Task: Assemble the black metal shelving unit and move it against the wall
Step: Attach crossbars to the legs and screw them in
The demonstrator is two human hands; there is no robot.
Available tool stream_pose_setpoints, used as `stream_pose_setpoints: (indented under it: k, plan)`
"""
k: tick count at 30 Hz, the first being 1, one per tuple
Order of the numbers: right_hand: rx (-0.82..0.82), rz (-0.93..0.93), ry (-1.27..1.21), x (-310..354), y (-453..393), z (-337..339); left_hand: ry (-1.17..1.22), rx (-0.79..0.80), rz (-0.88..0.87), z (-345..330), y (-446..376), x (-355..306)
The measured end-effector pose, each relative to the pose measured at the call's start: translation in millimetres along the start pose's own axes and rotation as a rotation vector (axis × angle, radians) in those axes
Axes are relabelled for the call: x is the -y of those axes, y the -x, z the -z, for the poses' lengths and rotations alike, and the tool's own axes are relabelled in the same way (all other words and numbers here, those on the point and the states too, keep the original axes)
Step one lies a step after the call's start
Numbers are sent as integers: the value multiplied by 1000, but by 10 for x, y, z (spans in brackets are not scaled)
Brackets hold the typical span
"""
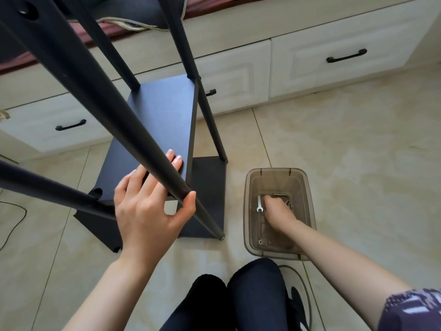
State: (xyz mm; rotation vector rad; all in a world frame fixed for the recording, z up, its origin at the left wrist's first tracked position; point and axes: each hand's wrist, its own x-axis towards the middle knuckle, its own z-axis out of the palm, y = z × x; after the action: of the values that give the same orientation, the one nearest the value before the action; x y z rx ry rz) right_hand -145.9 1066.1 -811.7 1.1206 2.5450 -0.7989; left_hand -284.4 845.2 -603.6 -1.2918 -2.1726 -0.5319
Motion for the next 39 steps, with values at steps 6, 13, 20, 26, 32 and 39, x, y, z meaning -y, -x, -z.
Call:
stream_pose_setpoints:
  k: [6, 13, 20, 26, 32, 39]
  plan:
    - [-66, 40, -381, 128, 275, 286, 32, 76, 47, 75, -20, -41]
    - [-117, 221, -692, 497, 946, 811, 42, 210, 60, 224, -92, -75]
    - [-63, 274, -1071, 905, 1296, 1116, 52, 434, 62, 381, -235, 1]
    - [-1, 243, -1098, 1484, 1145, 1027, 98, 535, 48, 476, -384, 30]
    - [80, 169, -1024, 1740, 1010, 922, 139, 553, 82, 500, -366, 13]
    - [115, 289, -1025, 1807, 1024, 887, 210, 502, 162, 621, -263, 77]
